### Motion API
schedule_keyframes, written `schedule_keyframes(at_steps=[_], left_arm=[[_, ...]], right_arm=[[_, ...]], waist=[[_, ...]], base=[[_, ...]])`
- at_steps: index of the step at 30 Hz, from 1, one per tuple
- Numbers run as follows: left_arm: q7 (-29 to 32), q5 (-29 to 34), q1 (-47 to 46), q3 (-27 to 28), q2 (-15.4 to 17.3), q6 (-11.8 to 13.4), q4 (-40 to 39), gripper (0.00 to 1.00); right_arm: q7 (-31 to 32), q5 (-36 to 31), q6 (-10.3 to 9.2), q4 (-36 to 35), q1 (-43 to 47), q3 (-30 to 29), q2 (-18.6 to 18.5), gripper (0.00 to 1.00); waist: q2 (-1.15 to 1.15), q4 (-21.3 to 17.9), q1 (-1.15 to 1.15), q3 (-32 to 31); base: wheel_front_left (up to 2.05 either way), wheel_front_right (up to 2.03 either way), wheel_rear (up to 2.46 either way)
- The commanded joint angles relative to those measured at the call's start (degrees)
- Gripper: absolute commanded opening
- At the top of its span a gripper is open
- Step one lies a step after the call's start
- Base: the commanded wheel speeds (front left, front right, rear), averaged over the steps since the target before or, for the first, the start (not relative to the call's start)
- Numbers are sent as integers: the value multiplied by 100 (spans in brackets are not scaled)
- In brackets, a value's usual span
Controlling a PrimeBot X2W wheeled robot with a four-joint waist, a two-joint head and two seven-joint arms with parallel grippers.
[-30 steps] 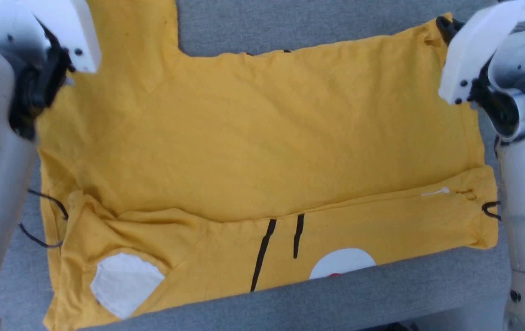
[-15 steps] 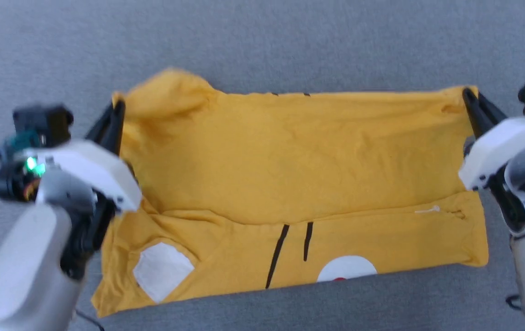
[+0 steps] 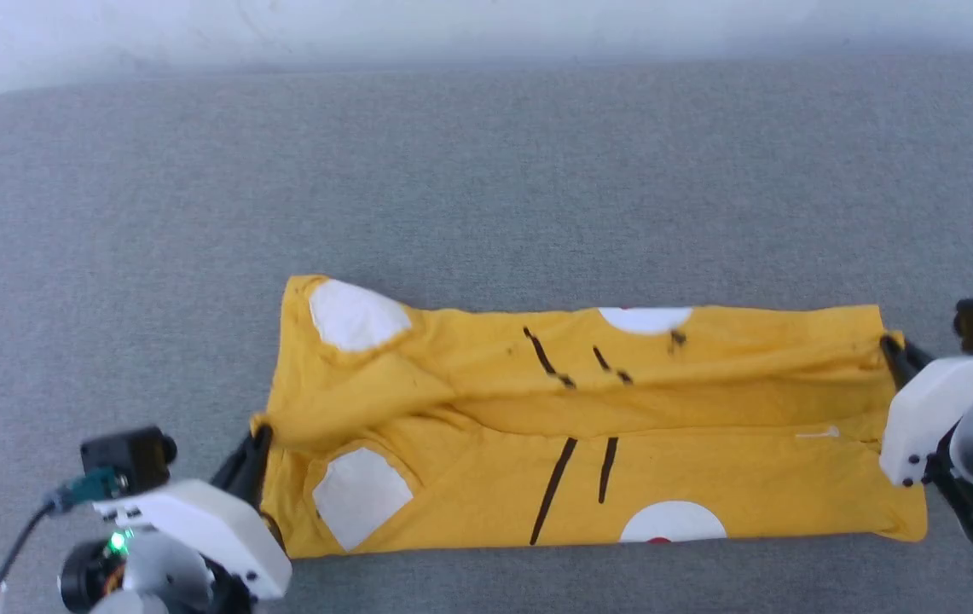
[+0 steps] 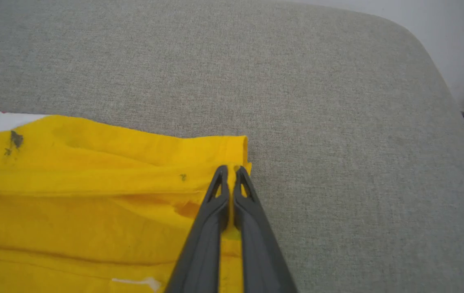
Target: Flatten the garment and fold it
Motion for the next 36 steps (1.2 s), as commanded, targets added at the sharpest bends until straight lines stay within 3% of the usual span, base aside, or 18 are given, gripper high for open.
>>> schedule_keyframes(at_steps=[1, 7, 16, 17, 18, 19, 24, 29, 36], left_arm=[[-37, -61, 142, -2, -59, 28, -15, 0], [-99, -262, 618, -146, -213, -110, 313, 0], [-149, -264, 496, -364, -403, -334, 882, 0], [-151, -256, 459, -407, -437, -374, 942, 18], [-176, -240, 420, -440, -468, -412, 989, 47], [-216, -199, 378, -472, -493, -433, 1029, 99], [-552, 43, 229, -587, -588, -522, 1129, 100], [-1291, 570, 50, -638, -624, -486, 1150, 100], [-2099, 1349, -399, -605, -793, -388, 1265, 100]], right_arm=[[61, -30, -6, 59, 87, 28, -26, 0], [350, -172, -6, 501, 264, 366, -239, 0], [418, -86, -6, 1109, 242, 457, -244, 0], [439, -45, -6, 1143, 243, 430, -206, 13], [454, -5, -6, 1157, 252, 403, -176, 47], [432, 49, -6, 1170, 269, 369, -163, 100], [203, 280, -6, 963, 475, 74, -60, 100], [-126, 475, -6, 426, 882, -293, 106, 100], [-748, 457, -6, -298, 1296, -1050, 617, 100]], waist=[[0, 93, 1, -94], [0, 158, 1, -114], [0, 272, 1, -97], [0, 279, 1, -113], [0, 290, 1, -134], [0, 307, 1, -162], [0, 359, 1, -357], [0, 406, 1, -553], [0, 503, 1, -725]], base=[[0, 0, 0], [0, 0, 0], [0, 0, 0], [0, 0, 0], [0, 0, 0], [0, 0, 0], [0, 0, 0], [0, 0, 0], [0, 0, 0]])
